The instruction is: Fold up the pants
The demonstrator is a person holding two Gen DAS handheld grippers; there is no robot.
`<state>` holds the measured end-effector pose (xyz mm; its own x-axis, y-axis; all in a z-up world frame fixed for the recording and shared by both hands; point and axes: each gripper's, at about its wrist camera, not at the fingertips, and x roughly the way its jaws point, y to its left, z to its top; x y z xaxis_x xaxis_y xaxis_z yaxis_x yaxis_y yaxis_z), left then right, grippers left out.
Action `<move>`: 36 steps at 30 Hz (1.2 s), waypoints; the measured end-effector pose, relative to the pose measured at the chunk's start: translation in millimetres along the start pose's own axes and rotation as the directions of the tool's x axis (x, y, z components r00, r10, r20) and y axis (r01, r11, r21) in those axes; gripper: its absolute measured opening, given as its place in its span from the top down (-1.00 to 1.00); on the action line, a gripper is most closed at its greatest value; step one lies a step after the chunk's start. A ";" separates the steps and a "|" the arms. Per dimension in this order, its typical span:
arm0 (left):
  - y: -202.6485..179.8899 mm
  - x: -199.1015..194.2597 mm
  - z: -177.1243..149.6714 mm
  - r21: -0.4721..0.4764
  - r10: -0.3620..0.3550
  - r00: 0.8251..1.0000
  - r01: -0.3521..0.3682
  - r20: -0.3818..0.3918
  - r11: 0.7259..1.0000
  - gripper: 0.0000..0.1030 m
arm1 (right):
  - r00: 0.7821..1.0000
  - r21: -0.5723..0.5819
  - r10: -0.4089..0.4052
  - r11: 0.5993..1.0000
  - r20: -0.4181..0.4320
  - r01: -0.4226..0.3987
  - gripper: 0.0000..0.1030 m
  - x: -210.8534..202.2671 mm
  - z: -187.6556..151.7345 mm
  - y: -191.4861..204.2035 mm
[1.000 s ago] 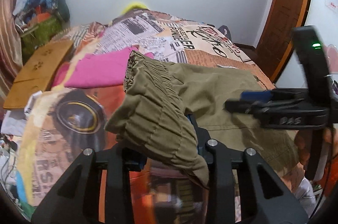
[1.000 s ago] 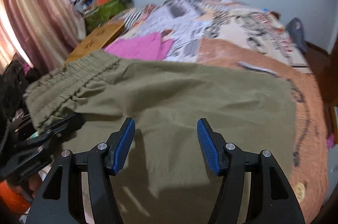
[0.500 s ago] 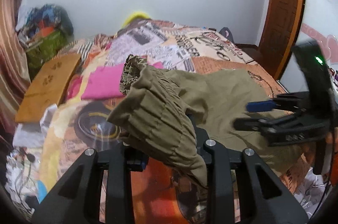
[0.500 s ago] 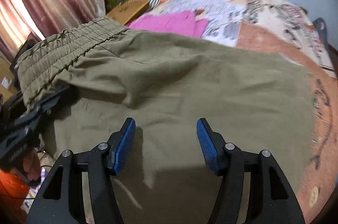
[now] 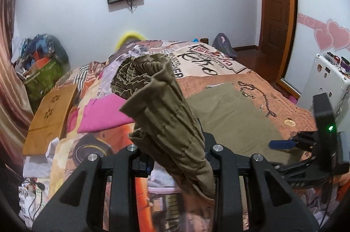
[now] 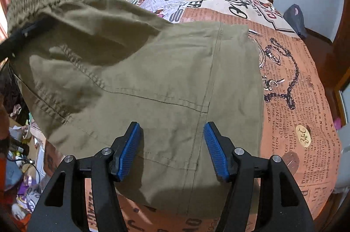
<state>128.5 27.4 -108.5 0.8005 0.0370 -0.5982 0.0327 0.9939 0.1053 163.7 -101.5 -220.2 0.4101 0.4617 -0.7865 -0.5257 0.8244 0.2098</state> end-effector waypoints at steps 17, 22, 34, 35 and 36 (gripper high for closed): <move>-106.6 30.3 23.2 0.195 -0.102 0.993 0.113 -0.065 0.974 0.47 | 0.993 0.108 -0.042 0.994 0.110 0.030 -0.16 -57.4 -16.5 -53.4; -136.0 53.4 17.1 0.207 -0.156 0.977 0.184 -0.142 0.961 0.47 | 0.991 0.163 -0.081 0.985 0.107 0.063 -0.16 -65.8 -30.8 -76.0; -164.5 98.0 -7.3 0.157 -0.214 0.927 0.272 -0.308 0.950 0.32 | 0.985 0.222 -0.124 0.970 0.118 0.095 -0.16 -85.1 -46.7 -97.4; -161.4 99.7 -7.8 0.133 -0.231 0.919 0.285 -0.320 0.949 0.24 | 0.986 0.220 -0.122 0.971 0.117 0.094 -0.16 -85.4 -46.3 -97.1; -160.2 100.2 -8.2 0.119 -0.238 0.915 0.290 -0.327 0.950 -0.02 | 0.986 0.218 -0.123 0.971 0.117 0.095 -0.16 -84.5 -45.4 -96.9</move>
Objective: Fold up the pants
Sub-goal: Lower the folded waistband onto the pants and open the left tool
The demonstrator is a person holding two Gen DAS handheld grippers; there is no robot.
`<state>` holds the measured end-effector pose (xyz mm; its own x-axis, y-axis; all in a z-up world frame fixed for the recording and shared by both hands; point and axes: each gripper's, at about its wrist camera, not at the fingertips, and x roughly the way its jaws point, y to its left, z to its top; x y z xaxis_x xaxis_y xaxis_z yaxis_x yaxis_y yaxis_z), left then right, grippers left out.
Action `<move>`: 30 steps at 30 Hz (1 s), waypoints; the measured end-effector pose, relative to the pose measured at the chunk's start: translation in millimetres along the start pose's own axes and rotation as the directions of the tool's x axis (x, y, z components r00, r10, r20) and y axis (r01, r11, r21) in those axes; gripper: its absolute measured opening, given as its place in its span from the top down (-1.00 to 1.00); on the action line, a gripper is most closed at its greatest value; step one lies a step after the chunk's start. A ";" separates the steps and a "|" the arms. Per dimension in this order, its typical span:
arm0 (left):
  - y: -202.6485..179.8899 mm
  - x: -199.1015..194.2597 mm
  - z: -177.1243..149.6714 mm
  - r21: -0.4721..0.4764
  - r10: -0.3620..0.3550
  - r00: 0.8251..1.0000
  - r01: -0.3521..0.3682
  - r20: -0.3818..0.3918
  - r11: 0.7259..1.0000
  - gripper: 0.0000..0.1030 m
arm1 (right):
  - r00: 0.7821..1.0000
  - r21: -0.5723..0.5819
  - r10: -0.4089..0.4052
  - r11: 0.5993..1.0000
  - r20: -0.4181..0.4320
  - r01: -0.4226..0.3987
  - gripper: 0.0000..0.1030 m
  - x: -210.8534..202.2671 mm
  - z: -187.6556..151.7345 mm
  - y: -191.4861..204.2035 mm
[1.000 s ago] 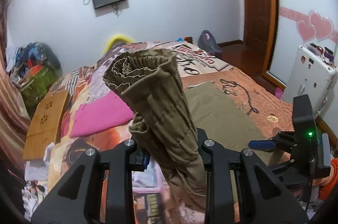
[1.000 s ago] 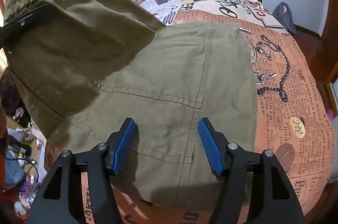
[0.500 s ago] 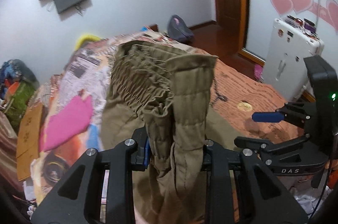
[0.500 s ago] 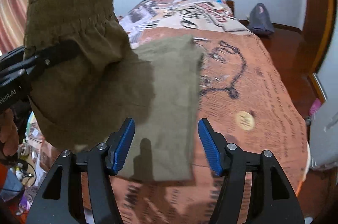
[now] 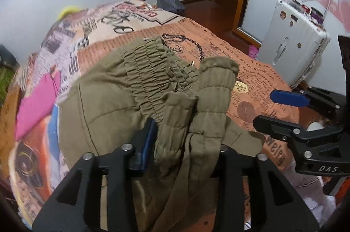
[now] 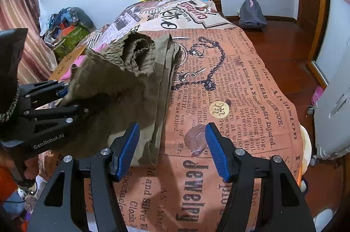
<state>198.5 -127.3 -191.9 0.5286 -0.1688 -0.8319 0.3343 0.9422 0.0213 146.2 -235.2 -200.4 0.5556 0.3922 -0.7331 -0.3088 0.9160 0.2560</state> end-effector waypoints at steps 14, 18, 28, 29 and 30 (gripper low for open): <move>19.4 -63.9 -2.0 -0.065 -0.091 0.991 0.097 0.098 0.993 -0.53 | 1.000 -0.024 -0.008 1.000 0.024 0.009 -0.16 -9.9 3.8 6.7; 42.7 -78.7 4.0 -0.098 -0.044 0.988 0.059 0.145 0.993 -0.63 | 1.000 -0.023 0.004 1.000 0.028 -0.004 -0.16 -10.6 3.9 12.0; 136.7 -5.4 29.6 -0.126 0.104 0.995 -0.103 0.001 0.987 -0.73 | 0.997 -0.062 0.064 0.996 -0.034 -0.066 -0.16 6.8 -10.3 42.0; 145.5 4.1 30.3 -0.145 0.086 0.996 -0.088 -0.017 0.986 -0.73 | 0.996 -0.058 0.069 0.996 -0.050 -0.072 -0.16 13.0 -12.6 44.1; 150.8 12.0 30.9 -0.154 0.074 0.997 -0.078 -0.032 0.985 -0.73 | 0.995 -0.054 0.072 0.996 -0.062 -0.075 -0.16 17.8 -14.8 45.1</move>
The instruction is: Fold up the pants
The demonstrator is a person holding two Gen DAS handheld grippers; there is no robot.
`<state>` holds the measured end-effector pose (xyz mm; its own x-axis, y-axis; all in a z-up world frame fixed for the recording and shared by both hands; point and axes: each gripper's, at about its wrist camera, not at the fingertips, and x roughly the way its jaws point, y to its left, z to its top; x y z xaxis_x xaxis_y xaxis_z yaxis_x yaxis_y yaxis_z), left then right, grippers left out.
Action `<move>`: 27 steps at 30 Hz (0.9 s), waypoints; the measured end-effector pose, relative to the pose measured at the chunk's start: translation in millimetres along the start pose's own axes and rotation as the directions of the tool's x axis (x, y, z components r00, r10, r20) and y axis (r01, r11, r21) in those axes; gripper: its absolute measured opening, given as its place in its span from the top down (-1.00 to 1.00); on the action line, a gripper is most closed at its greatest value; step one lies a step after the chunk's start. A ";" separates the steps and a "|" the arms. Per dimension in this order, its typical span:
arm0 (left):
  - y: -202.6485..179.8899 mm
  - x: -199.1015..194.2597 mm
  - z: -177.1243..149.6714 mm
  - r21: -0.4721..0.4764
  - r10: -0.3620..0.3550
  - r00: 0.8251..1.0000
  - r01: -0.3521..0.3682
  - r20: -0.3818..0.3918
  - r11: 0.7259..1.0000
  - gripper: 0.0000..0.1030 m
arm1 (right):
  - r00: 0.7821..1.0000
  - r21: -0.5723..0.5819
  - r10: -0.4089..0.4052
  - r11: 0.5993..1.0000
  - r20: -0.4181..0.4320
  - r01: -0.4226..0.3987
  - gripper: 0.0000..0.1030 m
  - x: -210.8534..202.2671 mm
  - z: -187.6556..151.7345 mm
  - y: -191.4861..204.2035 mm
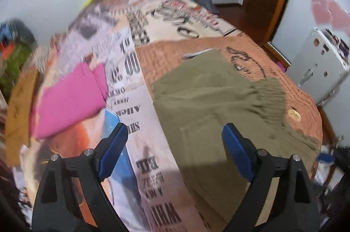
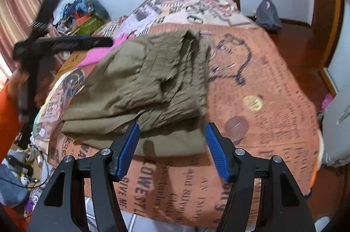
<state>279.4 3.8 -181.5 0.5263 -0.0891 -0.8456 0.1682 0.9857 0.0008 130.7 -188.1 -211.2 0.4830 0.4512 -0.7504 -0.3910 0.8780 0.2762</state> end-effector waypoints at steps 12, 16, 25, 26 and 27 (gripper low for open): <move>13.0 64.9 12.7 0.022 -0.121 0.989 0.123 -0.083 0.992 -0.31 | 0.999 0.012 -0.006 1.000 -0.040 0.006 -0.19 29.6 -2.2 -0.4; 1.2 65.8 3.0 0.114 -0.049 0.997 0.056 -0.067 0.992 -0.30 | 0.999 -0.005 -0.022 1.000 -0.046 0.021 -0.19 33.8 2.8 -4.5; 23.9 56.8 -19.1 0.052 -0.033 0.996 0.037 -0.085 0.998 -0.31 | 0.997 -0.017 -0.005 1.000 -0.072 0.004 -0.40 54.1 20.4 -25.7; 24.0 55.2 -21.0 0.048 -0.025 0.996 0.029 -0.088 0.998 -0.31 | 0.998 -0.024 -0.014 1.000 -0.069 0.012 -0.40 55.6 22.7 -27.5; 24.2 54.2 -22.2 0.046 -0.021 0.996 0.025 -0.089 0.999 -0.31 | 0.997 -0.032 -0.022 0.999 -0.068 0.020 -0.40 57.0 24.7 -29.1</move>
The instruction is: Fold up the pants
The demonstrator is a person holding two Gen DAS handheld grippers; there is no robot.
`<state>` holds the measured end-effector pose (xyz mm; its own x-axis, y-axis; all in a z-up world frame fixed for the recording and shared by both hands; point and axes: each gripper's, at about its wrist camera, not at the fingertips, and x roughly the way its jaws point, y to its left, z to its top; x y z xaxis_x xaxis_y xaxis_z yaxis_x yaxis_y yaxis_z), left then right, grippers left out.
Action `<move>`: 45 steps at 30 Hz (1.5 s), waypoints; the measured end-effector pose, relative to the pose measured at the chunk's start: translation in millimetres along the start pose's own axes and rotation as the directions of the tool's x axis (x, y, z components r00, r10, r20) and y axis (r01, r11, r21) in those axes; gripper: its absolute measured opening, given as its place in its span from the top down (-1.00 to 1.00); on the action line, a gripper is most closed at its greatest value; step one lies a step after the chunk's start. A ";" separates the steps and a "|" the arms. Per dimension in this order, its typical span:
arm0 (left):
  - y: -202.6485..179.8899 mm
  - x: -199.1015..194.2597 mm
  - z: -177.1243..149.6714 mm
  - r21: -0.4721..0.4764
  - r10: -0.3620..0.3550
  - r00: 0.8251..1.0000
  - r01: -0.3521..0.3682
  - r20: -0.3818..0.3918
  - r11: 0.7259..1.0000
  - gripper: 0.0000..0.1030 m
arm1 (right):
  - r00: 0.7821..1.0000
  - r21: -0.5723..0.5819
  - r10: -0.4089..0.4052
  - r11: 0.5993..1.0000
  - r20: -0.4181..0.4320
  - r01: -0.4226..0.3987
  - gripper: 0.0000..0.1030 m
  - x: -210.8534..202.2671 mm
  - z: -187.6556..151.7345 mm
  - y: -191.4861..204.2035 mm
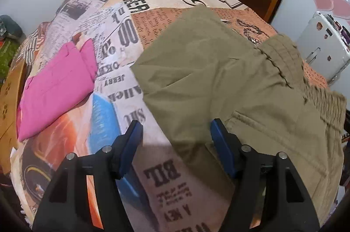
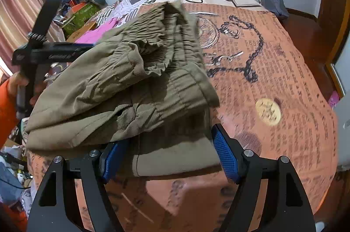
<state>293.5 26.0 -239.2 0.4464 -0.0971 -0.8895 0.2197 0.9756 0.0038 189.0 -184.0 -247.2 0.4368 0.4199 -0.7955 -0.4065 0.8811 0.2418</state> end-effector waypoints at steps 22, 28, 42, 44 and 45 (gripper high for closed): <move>19.2 -47.1 -82.6 -0.287 0.124 0.992 -0.111 0.028 0.951 -0.31 | 1.000 -0.197 -0.008 0.980 0.028 0.014 -0.17 57.5 85.7 0.5; 19.9 -49.5 -84.9 -0.330 0.135 0.990 -0.111 0.050 0.938 -0.31 | 1.000 -0.199 0.012 0.980 0.003 -0.011 -0.08 68.1 102.5 1.0; 61.1 -89.8 -69.1 -0.299 0.153 0.981 -0.111 0.122 0.948 -0.39 | 0.989 -0.174 0.006 0.984 0.150 0.021 -0.02 -35.3 87.1 22.0; 63.5 -69.9 -69.3 -0.262 0.165 0.983 -0.137 0.087 0.955 -0.40 | 0.989 -0.178 0.029 0.984 0.144 -0.003 -0.02 -31.2 82.3 36.6; 64.4 -61.5 -70.1 -0.250 0.181 0.981 -0.158 0.070 0.955 -0.40 | 0.991 -0.179 0.035 0.984 0.128 -0.012 -0.02 -23.3 78.5 45.6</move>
<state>219.5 108.6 -216.2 0.5387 0.0674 -0.8398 -0.0780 0.9965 0.0299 223.3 -136.4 -174.0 0.5212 0.4750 -0.7090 -0.5485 0.8230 0.1481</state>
